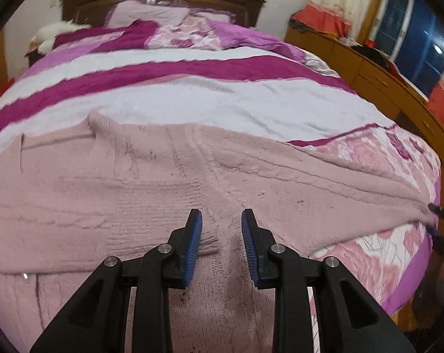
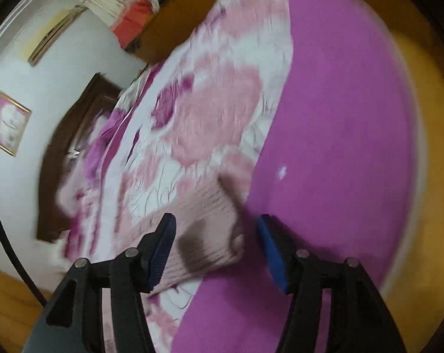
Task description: Fold small clothes
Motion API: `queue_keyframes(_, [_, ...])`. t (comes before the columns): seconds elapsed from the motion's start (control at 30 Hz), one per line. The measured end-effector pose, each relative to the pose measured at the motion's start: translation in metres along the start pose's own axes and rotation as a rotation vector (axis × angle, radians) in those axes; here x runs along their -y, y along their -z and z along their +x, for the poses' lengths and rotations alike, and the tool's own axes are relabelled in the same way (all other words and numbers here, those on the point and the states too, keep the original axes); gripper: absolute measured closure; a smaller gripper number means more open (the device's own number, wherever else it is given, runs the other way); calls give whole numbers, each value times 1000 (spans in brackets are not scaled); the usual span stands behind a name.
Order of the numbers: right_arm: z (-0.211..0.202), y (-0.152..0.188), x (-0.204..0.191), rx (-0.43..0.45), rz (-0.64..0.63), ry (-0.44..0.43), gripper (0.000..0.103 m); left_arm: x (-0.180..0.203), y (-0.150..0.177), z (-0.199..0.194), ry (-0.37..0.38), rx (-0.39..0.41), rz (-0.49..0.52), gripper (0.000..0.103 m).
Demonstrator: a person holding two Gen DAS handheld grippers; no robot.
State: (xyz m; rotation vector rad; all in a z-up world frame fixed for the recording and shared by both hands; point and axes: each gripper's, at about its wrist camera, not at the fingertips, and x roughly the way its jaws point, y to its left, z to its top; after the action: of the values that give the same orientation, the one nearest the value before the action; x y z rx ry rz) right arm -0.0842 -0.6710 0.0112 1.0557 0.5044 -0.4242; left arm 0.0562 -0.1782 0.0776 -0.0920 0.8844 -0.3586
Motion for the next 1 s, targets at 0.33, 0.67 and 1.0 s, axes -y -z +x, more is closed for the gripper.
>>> queue_keyframes(0.33, [19, 8, -122, 88, -348, -137, 92, -62, -6, -15, 78, 9, -146, 98])
queue_keyframes(0.67, [48, 165, -298, -106, -796, -332, 93, -160, 2, -34, 204, 15, -391, 98])
queue_keyframes(1.0, [64, 332, -395, -329, -969, -482, 93, -261, 15, -85, 18, -3, -471, 98])
